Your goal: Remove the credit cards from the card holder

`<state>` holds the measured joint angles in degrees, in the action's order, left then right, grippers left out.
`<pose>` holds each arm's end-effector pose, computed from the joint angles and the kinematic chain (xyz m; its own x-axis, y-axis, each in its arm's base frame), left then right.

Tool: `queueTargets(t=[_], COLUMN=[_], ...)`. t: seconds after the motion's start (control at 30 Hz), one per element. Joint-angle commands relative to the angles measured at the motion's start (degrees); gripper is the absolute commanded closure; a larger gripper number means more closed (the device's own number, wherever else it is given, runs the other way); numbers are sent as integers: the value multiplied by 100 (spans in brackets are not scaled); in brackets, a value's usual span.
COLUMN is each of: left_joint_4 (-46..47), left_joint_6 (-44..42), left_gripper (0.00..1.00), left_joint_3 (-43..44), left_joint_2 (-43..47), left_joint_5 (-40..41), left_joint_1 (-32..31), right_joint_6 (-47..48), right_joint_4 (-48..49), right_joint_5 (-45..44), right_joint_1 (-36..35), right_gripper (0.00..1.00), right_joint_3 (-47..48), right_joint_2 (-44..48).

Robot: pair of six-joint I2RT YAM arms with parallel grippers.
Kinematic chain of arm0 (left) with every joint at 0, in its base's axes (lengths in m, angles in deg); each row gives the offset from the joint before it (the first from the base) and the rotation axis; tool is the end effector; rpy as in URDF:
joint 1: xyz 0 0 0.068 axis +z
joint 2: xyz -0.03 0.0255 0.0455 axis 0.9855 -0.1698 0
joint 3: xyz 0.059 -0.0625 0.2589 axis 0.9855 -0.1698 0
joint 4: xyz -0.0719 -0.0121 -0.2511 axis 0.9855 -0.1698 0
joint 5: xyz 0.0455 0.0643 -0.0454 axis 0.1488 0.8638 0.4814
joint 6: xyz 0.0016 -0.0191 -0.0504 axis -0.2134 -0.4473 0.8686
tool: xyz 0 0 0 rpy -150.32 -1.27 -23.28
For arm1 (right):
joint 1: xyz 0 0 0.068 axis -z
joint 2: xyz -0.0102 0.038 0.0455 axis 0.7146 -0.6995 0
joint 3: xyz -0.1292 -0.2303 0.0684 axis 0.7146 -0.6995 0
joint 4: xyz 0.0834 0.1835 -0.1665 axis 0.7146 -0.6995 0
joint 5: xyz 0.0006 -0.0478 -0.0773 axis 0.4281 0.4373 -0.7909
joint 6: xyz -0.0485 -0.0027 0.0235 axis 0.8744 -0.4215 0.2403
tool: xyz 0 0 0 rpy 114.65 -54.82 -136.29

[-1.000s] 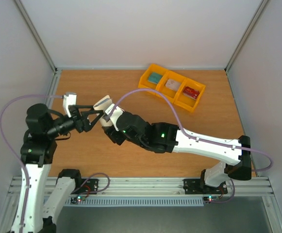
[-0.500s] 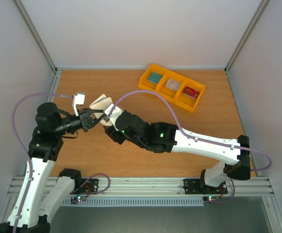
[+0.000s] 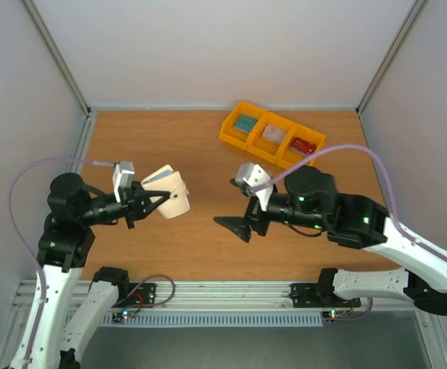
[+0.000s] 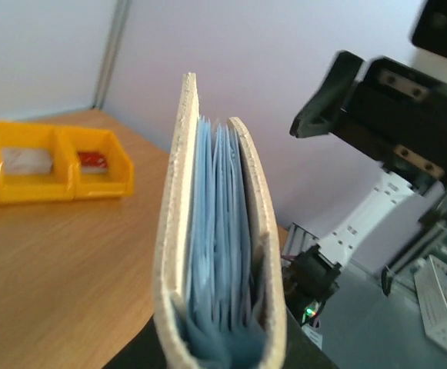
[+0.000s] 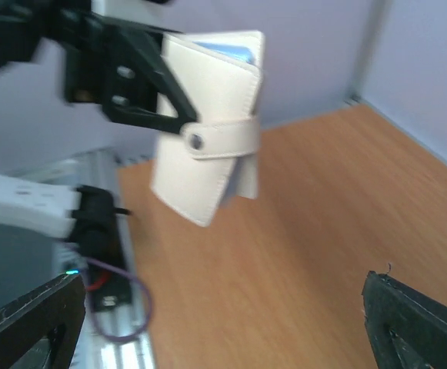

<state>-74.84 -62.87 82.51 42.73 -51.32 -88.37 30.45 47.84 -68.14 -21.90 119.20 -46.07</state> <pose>0.1106 -0.0467 0.3765 -0.4278 -0.0815 -0.9002 0.8207 0.3822 -0.4247 0.0806 0.1926 0.4377 0.3021 -0.4835 -0.8215 -0.8757 0.1997 -0.4396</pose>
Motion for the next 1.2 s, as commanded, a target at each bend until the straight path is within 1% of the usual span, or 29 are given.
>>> queueTargets(t=[0.0,0.1,0.17,0.27,0.3,0.33,0.4,0.53,0.6,0.63,0.67,0.7,0.77,0.83,0.9,0.97,1.0,1.1,1.13,1.17], left_joint_4=[827,1175,1568,2321,2475,2591,2619,2444,2236,2090,1884,1551,1239,1252,1371,1501,1608,1824,1848,1844], left_joint_6=[-802,-753,-671,-5,326,481,720,695,633,564,373,151,-221,-203,-44,69,164,479,543,606], left_gripper=[100,100,100,100,100,100,100,100,100,100,100,100,100,100,100,100,100,100,98,80], left_joint_3=[212,71,-114,-305,-313,-312,-312,-263,-208,-180,-143,-106,-48,-19,-4,-25,-49,-127,-158,-188], left_joint_2=[305,542,733,835,790,731,624,475,430,431,445,454,432,376,321,320,316,291,281,291], left_joint_5=[-1096,-1262,-1354,-1307,-1303,-1317,-1401,-1501,-1618,-1675,-1702,-1702,-1698,-1702,-1688,-1659,-1644,-1554,-1494,-1388], left_joint_1=[-59,-123,-150,-161,-169,-177,-205,-248,-265,-274,-280,-282,-293,-298,-310,-319,-327,-336,-345,-346], right_joint_6=[275,206,123,93,105,103,148,432,532,553,564,565,549,572,573,578,579,532,484,410], right_joint_4=[-170,242,497,725,729,718,740,774,886,868,835,792,759,711,650,593,580,631,671,719], right_joint_5=[2116,2499,2531,2290,2189,2100,2030,2464,2419,2350,2320,2361,2627,2916,3010,3030,3047,3109,3134,3166], right_joint_1=[55,62,73,71,71,71,71,71,83,99,131,171,231,246,247,252,255,277,304,357], right_gripper=[2,2,2,1,2,1,2,1,4,6,12,20,39,58,79,94,98,99,99,99], right_joint_3=[94,117,139,176,222,310,476,754,682,681,701,726,760,775,779,766,756,706,686,650], right_joint_2=[-5,-169,-257,-495,-610,-748,-1007,-1289,-1271,-1285,-1304,-1336,-1370,-1383,-1372,-1337,-1310,-1205,-1162,-1098])
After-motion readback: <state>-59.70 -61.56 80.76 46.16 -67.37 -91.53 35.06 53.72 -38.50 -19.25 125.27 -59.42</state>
